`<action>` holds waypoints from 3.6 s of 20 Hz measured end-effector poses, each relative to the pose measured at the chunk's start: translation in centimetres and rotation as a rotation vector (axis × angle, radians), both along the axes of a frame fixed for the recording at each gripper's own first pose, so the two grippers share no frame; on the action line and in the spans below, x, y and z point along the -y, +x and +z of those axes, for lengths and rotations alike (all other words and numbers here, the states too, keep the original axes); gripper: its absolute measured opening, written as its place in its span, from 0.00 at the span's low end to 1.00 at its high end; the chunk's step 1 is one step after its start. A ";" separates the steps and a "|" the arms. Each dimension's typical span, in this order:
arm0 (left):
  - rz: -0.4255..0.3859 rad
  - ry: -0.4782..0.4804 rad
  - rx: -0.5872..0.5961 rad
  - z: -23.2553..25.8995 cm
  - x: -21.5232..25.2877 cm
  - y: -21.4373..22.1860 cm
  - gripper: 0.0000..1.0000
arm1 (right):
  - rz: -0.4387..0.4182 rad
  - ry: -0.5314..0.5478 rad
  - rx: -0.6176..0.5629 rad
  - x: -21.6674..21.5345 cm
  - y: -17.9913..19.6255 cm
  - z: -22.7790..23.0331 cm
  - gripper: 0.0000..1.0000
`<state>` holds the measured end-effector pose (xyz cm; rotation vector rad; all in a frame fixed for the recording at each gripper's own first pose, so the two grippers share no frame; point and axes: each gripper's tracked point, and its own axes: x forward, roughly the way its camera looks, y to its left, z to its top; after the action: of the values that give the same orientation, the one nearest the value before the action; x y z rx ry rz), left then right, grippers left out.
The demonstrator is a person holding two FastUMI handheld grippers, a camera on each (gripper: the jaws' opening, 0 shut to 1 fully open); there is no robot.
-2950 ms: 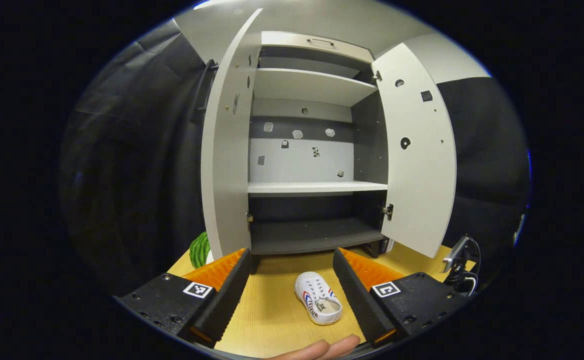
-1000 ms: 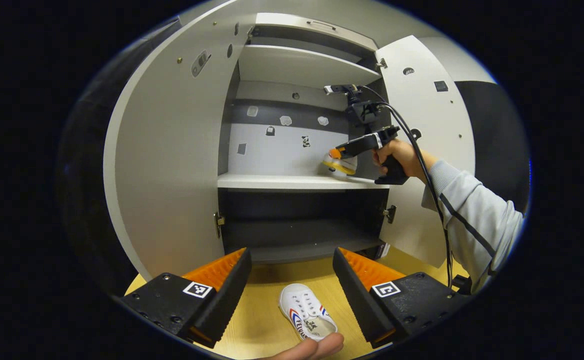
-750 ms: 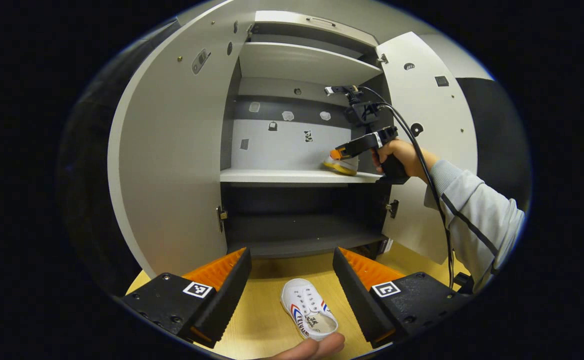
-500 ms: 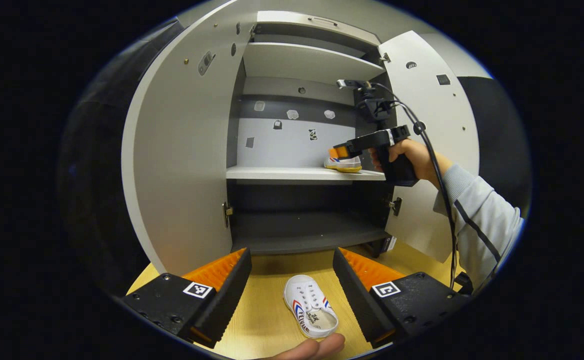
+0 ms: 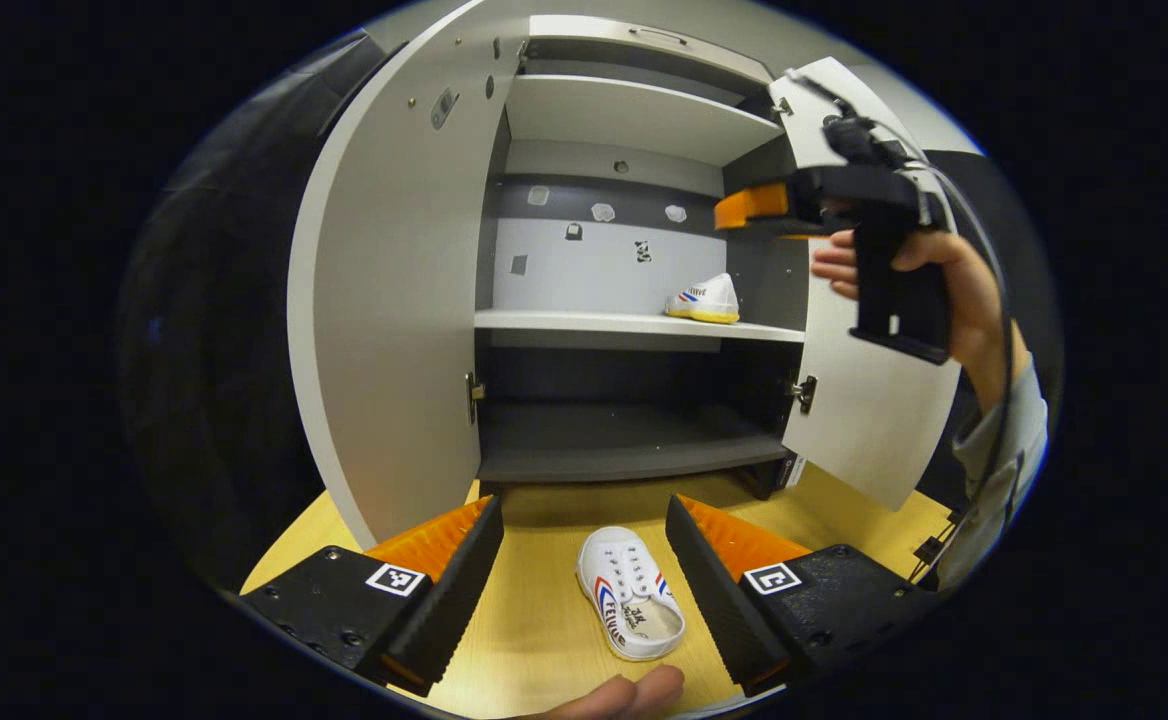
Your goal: Grab one shoe with the right hand and put it into the shoe cabinet, grab the other shoe with the left hand and put it into the shoe cabinet; then close the right door with the right hand and the left door with the left hand.
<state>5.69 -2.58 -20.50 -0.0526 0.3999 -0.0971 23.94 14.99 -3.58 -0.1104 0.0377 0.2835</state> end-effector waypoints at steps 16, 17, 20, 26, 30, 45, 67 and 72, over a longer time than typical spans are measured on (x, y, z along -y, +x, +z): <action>-0.035 0.015 -0.391 -17.8 2.5 -0.3 0.97 | -0.120 0.038 0.162 5.9 -20.9 2.0 0.97; -0.040 0.006 -0.404 -18.3 2.7 -0.3 0.96 | -0.125 0.050 0.169 6.3 -21.5 2.1 0.97; -0.065 -0.069 -0.463 -20.0 3.5 -0.2 0.84 | -0.172 0.088 0.156 8.7 -22.6 1.4 0.97; -0.004 -0.091 -0.510 -20.3 2.6 0.1 0.22 | -0.214 0.140 0.102 12.3 -23.3 0.0 0.97; 0.011 -0.069 -0.492 -18.1 3.1 -0.4 0.01 | -0.245 0.157 0.062 15.0 -23.4 -1.3 0.97; 0.006 -0.134 -0.088 8.8 5.9 7.7 0.00 | -0.322 0.255 0.163 26.3 -22.1 3.0 0.97; 0.191 -0.231 -0.237 7.6 2.8 35.4 0.02 | -0.458 0.212 0.102 38.0 -17.8 0.5 0.96; 0.195 -0.265 -0.234 7.6 2.8 35.6 0.09 | -0.444 0.141 0.075 37.1 -17.5 -0.6 1.00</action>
<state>41.28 -5.40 -12.87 -0.3659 0.6113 0.0500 6.45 -22.11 -4.13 0.0289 -0.0328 -0.1615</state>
